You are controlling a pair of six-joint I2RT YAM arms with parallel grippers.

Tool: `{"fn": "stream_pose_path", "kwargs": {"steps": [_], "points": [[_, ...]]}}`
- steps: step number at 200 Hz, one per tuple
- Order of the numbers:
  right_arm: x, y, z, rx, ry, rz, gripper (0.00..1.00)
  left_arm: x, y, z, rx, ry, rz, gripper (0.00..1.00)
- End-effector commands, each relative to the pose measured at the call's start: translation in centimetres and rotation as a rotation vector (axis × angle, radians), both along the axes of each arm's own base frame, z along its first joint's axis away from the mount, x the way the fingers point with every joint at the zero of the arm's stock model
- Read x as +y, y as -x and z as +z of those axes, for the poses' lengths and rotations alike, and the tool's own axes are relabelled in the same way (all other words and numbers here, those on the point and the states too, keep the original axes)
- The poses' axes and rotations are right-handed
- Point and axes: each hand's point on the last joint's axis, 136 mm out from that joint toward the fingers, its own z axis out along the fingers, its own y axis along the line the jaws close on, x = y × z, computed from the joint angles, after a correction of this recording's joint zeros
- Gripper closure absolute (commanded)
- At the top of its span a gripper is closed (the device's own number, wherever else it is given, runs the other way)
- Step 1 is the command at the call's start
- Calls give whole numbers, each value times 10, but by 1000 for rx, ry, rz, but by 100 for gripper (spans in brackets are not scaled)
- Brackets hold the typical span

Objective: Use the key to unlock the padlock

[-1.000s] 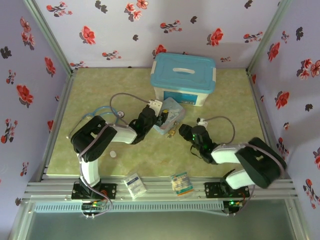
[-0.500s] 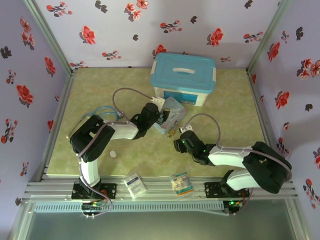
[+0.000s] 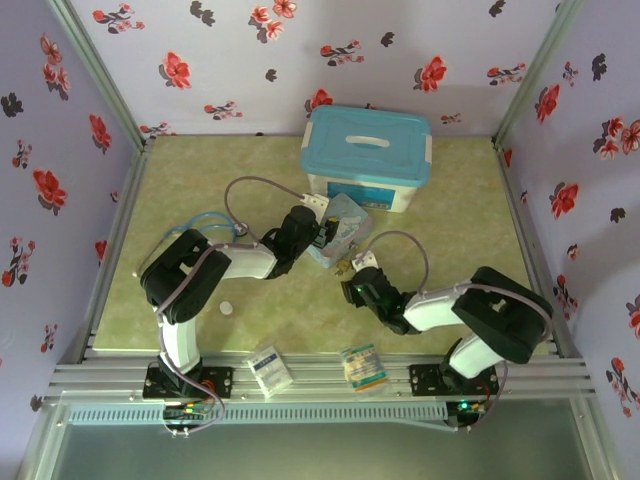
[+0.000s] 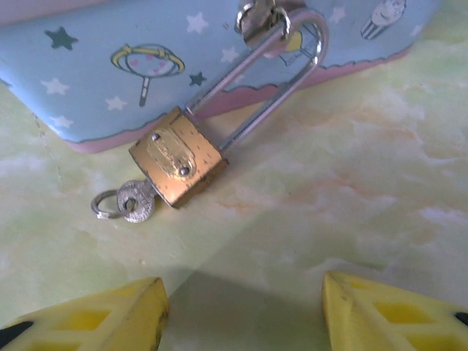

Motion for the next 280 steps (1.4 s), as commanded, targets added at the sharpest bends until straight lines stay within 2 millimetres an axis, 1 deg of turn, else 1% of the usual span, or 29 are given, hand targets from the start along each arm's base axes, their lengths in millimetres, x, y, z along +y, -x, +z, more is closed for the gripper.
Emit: {"fn": "stream_pose_path", "kwargs": {"steps": [1,7,32,38,53,69,89,100,115,142,162,173,184,190,204,222,232,246,255,268,280], "points": [[16,-9,-3,-27,-18,10,41,36,43,-106,280,-228,-21,35],[16,-11,-5,-28,-17,-6,41,36,43,-106,278,-228,-24,35],[5,-23,-10,-65,-8,-121,43,37,44,-106,275,-228,-31,35],[3,-27,-9,-82,-13,-149,43,36,45,-105,273,-225,-38,35],[-9,-35,-5,-123,15,-234,45,36,46,-107,273,-226,-46,37],[-20,-38,0,-155,28,-296,47,38,47,-111,277,-235,-47,37],[-17,-38,8,-176,-24,-289,50,39,47,-114,272,-232,-48,38],[-19,-39,12,-192,-49,-301,51,39,48,-114,268,-230,-49,38],[-30,-42,16,-198,-67,-350,53,40,49,-115,269,-232,-54,38],[-52,-54,10,-138,-172,-417,55,42,52,-119,275,-239,-53,38],[-59,-62,12,-108,-287,-416,56,44,54,-121,279,-245,-54,38],[-56,-65,15,-87,-346,-382,56,45,55,-122,282,-243,-53,38],[-55,-66,21,-90,-405,-364,56,46,55,-122,283,-246,-53,38],[-50,-65,25,-81,-447,-337,56,47,56,-123,284,-248,-54,38],[-48,-68,30,-67,-497,-325,56,48,57,-124,285,-249,-53,38],[-51,-73,28,-20,-532,-339,56,49,58,-125,288,-246,-51,38],[-52,-78,28,24,-593,-345,55,49,58,-124,288,-243,-50,38],[-49,-77,32,71,-685,-325,52,49,58,-125,289,-239,-47,38],[-42,-74,34,100,-716,-293,51,49,58,-125,288,-238,-46,38],[-26,-71,35,171,-757,-235,49,49,58,-124,288,-236,-44,38],[-17,-67,36,218,-803,-211,49,48,58,-125,289,-236,-46,37]]}}
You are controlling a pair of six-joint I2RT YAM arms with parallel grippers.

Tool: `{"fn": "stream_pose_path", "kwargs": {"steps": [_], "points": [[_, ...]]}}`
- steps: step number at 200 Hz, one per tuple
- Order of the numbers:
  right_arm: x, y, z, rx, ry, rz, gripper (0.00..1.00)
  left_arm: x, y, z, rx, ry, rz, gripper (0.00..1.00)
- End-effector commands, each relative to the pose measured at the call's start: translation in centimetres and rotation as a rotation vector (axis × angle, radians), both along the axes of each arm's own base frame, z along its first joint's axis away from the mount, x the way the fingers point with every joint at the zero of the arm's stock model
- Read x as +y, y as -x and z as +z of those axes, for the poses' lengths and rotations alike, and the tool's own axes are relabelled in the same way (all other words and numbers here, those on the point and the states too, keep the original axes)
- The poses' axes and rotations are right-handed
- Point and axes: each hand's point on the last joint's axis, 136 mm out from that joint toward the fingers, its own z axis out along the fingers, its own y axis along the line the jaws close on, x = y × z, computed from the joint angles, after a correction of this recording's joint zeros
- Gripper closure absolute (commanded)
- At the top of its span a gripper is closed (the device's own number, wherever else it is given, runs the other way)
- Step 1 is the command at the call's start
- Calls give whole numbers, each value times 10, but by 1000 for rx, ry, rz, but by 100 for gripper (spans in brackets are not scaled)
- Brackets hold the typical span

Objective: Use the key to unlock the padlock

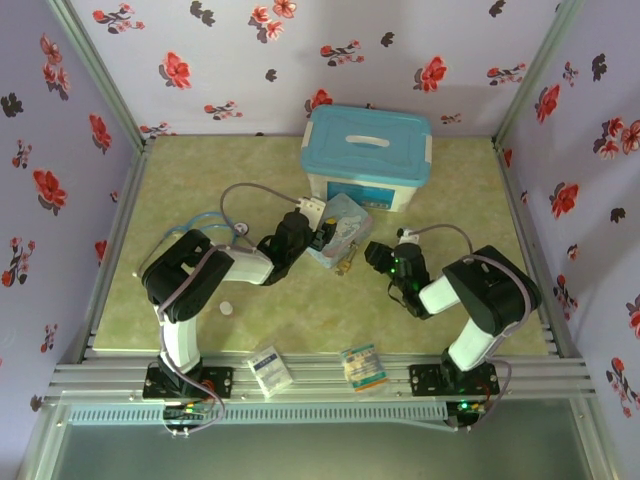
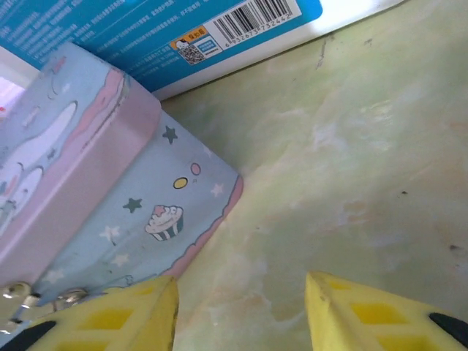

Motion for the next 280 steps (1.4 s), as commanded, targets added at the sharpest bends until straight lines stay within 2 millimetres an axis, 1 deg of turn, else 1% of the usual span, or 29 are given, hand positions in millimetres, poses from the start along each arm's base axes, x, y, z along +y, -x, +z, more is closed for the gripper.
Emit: {"fn": "stream_pose_path", "kwargs": {"steps": [1,8,20,42,62,75,102,118,130,145,176,191,219,226,236,250,280], "points": [[40,10,13,69,-191,156,49,46,53,-124,345,-287,-12,37],[41,10,13,74,-217,152,51,45,53,-124,345,-283,-12,37],[41,9,9,89,-239,144,57,46,53,-125,347,-287,-12,37],[49,9,2,115,-281,171,61,46,53,-124,347,-286,-11,37],[44,9,-4,113,-337,138,66,47,54,-125,352,-292,-10,37],[41,10,-8,121,-361,122,66,47,54,-125,354,-290,-10,37],[45,15,-14,145,-393,141,68,48,54,-125,357,-285,-6,37],[36,20,-16,149,-386,107,67,47,54,-124,357,-280,-2,37],[34,24,-18,162,-376,103,68,47,54,-124,357,-277,-1,37],[36,28,-17,172,-379,120,69,46,53,-124,357,-277,0,37],[36,39,-21,199,-389,142,68,45,51,-123,357,-274,2,37],[40,42,-23,209,-402,164,67,45,52,-124,359,-273,2,37],[44,42,-22,231,-426,176,69,45,52,-125,364,-280,1,37],[45,42,-23,246,-425,174,70,46,52,-125,365,-281,2,37],[45,44,-30,290,-408,165,70,46,52,-125,365,-278,3,37],[48,46,-31,314,-393,173,71,46,52,-125,365,-278,4,37],[48,50,-42,384,-316,162,72,46,52,-125,366,-274,6,37]]}}
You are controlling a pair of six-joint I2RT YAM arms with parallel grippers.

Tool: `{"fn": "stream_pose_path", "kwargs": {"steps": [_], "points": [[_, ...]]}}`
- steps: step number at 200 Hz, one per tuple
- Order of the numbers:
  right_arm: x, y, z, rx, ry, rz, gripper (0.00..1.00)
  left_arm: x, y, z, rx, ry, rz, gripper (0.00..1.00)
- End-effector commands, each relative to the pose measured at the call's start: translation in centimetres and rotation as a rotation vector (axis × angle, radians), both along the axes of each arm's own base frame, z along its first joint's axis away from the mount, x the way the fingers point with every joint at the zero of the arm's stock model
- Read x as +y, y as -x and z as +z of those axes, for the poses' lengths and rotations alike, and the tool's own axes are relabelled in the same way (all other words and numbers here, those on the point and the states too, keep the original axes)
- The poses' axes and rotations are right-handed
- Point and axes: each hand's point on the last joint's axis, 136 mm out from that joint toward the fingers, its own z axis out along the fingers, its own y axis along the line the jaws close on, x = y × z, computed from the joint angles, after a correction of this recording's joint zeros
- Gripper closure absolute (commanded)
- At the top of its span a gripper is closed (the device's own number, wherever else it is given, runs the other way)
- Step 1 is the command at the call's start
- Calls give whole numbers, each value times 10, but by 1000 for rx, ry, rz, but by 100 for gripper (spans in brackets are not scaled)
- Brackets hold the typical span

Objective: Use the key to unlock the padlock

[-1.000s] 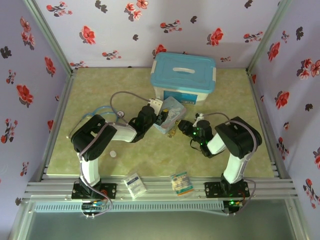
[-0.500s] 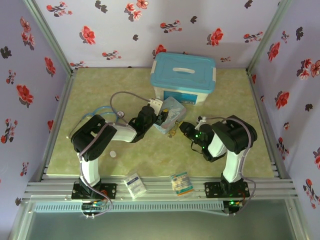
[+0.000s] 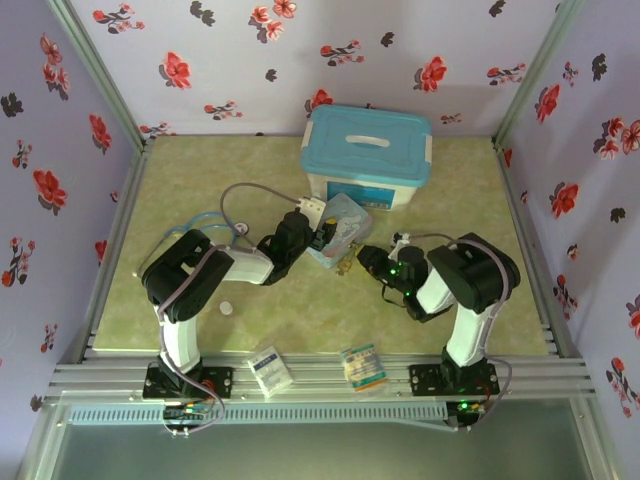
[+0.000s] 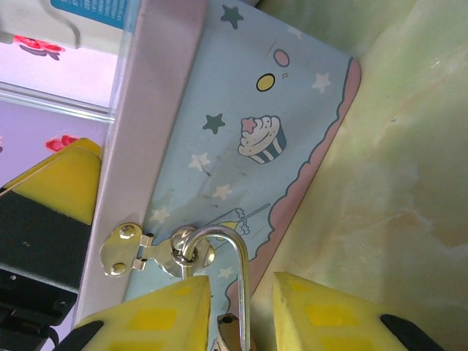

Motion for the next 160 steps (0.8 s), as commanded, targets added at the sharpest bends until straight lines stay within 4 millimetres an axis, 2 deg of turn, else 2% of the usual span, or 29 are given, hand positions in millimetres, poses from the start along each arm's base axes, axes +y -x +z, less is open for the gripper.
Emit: {"fn": "stream_pose_path", "kwargs": {"steps": [1,31,68,91,113,160], "points": [[5,28,-40,195,99,69,72,46,52,-125,362,-275,7,37],[14,26,-35,195,69,83,72,46,51,-126,364,-275,8,37],[30,34,-44,210,74,101,72,47,51,-128,369,-277,13,36],[23,38,-53,230,79,66,74,48,53,-128,372,-276,13,36],[18,39,-57,226,95,42,83,49,52,-129,373,-275,18,36],[7,31,-39,140,50,-38,95,51,52,-130,378,-270,24,36]]}}
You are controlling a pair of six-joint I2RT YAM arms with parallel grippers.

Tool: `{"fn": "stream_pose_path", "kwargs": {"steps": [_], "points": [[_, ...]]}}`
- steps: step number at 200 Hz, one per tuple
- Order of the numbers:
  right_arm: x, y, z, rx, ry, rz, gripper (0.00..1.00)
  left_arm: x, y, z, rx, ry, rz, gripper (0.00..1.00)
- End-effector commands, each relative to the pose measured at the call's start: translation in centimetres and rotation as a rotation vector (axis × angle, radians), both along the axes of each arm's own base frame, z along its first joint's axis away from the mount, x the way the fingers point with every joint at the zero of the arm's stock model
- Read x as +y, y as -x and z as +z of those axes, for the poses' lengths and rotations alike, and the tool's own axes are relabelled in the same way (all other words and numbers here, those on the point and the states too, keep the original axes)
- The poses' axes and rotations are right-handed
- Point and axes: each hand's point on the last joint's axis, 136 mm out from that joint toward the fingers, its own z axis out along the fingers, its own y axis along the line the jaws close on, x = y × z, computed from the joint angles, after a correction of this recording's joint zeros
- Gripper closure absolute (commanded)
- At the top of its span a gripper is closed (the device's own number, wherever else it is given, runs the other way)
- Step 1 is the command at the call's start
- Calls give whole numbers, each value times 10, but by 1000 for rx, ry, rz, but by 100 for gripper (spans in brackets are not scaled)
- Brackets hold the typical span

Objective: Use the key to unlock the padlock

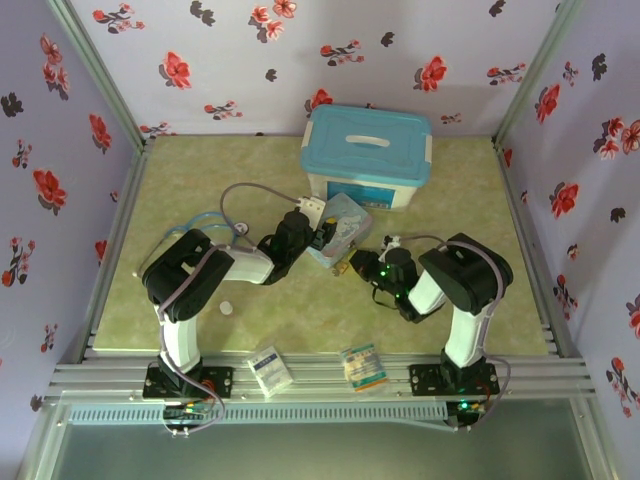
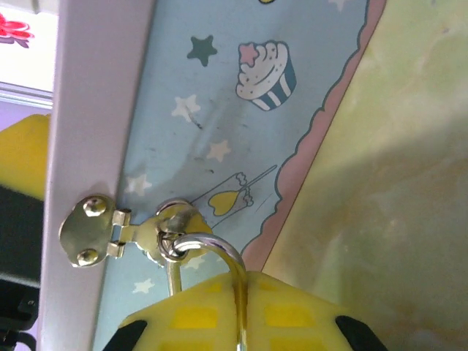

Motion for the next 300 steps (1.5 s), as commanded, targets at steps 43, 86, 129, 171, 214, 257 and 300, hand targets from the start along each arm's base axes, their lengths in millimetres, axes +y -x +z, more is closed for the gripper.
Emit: {"fn": "stream_pose_path", "kwargs": {"steps": [43,86,129,171,214,257,300], "points": [[-17,13,-10,28,-10,-77,100,53,54,-129,376,-276,15,36],[-35,13,-11,17,22,-160,100,57,55,-125,369,-268,19,36],[-42,3,-1,8,-32,-268,100,58,55,-125,359,-268,16,36],[-44,6,8,43,-109,-377,100,60,57,-126,357,-260,19,36],[-53,7,3,28,-98,-490,100,60,58,-127,356,-254,19,37],[-63,4,-8,51,-109,-566,100,62,60,-128,359,-261,17,38],[-78,7,-1,17,-96,-619,100,66,61,-131,364,-264,22,38]]}}
